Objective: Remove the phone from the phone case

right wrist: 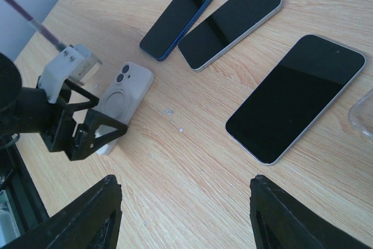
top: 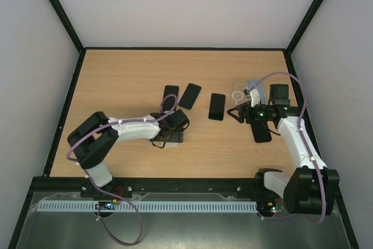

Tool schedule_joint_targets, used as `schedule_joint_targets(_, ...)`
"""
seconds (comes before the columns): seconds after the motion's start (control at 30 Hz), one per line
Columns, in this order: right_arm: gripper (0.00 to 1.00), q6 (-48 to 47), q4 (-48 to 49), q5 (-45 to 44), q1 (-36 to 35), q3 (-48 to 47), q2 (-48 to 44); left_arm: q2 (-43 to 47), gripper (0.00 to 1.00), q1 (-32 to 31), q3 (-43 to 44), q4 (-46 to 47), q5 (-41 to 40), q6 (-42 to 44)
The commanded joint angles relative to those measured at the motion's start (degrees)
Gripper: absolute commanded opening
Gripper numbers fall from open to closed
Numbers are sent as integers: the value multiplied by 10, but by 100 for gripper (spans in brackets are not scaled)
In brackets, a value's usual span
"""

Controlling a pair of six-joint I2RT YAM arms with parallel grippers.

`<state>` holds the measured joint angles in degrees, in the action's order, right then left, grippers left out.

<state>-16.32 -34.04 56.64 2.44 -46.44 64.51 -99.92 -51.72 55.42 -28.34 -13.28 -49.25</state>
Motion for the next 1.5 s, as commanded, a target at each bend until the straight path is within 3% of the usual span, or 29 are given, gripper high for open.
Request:
schedule_joint_targets(0.0, 59, -8, -8, 9, 1, -11, -9, 28, 98, 20, -95, -115, 40, -11)
schedule_joint_targets(0.17, 59, -7, -8, 9, 0, -11, -9, 64, 97, 45, -102, -63, 72, 55)
schedule_joint_targets(0.4, 59, -4, -4, 2, 1, -9, -13, 6, 98, 75, -12, -72, 96, 159)
schedule_joint_targets(0.53, 59, -2, -3, -1, 1, -7, -17, -24, 97, 102, 2, -87, 111, 176)
schedule_joint_targets(1.03, 59, -8, -9, 3, 1, -11, -14, -71, 86, 105, 42, -126, 101, 182)
schedule_joint_targets(1.1, 59, -9, -10, 4, 1, -10, -14, -75, 83, 104, 50, -129, 101, 181)
schedule_joint_targets(1.37, 59, -12, -11, 6, 1, -11, -15, -29, 55, 95, 81, -146, 134, 193)
schedule_joint_targets(1.47, 59, -13, -12, 8, 1, -11, -15, 31, 52, 94, 94, -130, 136, 181)
